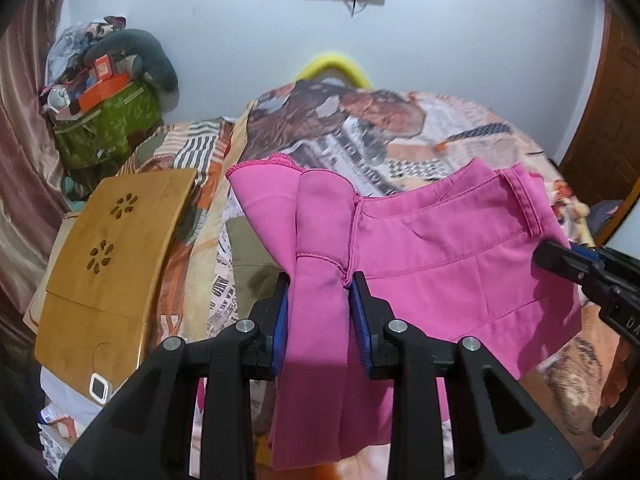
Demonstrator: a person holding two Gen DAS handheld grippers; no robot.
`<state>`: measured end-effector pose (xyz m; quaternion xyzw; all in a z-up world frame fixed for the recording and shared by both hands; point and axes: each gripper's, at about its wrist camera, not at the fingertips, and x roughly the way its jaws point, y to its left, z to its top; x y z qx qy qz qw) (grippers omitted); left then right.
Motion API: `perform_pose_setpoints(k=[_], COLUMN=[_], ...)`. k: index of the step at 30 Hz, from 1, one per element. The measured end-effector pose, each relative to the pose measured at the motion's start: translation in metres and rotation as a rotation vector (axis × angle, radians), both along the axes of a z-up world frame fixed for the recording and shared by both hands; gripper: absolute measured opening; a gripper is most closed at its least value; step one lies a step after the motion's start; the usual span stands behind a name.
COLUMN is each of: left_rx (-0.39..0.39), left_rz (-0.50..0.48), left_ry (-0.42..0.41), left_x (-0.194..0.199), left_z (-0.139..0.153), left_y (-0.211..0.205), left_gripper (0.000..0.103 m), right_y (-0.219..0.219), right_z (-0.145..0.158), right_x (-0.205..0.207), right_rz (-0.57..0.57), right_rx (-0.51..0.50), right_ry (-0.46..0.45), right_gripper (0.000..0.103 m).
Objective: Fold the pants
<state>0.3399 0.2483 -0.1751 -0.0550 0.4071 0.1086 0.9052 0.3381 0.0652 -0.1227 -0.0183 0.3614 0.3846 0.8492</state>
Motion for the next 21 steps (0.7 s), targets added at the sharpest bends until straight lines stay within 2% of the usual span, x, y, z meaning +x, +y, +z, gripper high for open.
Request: perform_pose_setpoints(k=[7,11,13,14,16,18,20,21], left_rx=[0.016,0.033,0.034,0.007,-0.034,-0.051,-0.031,-0.016], left_rz=[0.032,0.063,0.089,0.102,0.116,0.119,0.123,0.125], left_ry=[0.028,0.088,0.108,0.098,0.087,0.093,0.099,0.099], left_x=[0.044,0.065,0.07,0.07,0.068,0.064,0.058,0.053], left_z=[-0.061,-0.095,-0.107,-0.108,-0.107,-0.102,-0.094,-0.089], left_y=[0.019,0.028,0.036,0.042,0.049,0.051,0.051,0.05], left_gripper=[0.029,0.03,0.039,0.046,0.05,0.056,0.062,0.064], right_y=[0.018,0.016,0.011,0.008,0.006,0.004,0.001,-0.001], right_z=[-0.054,-0.081,-0.087,-0.089,-0.089,-0.086,-0.084,-0.08], right_x=[0.039,0.051,0.055,0.055,0.054,0.049,0.047,0.044], right_rz=[-0.021,-0.064,-0.083,-0.087,-0.08,-0.081,-0.09,-0.093], right_rx=[-0.028,-0.049,-0.047,-0.047,-0.063,-0.085,-0.082,-0.076], right_ry=[0.102,0.139,0.167,0.174,0.177,0.179,0.175,0.167], right_gripper=[0.011,0.01,0.01,0.01,0.011,0.019,0.036,0.04])
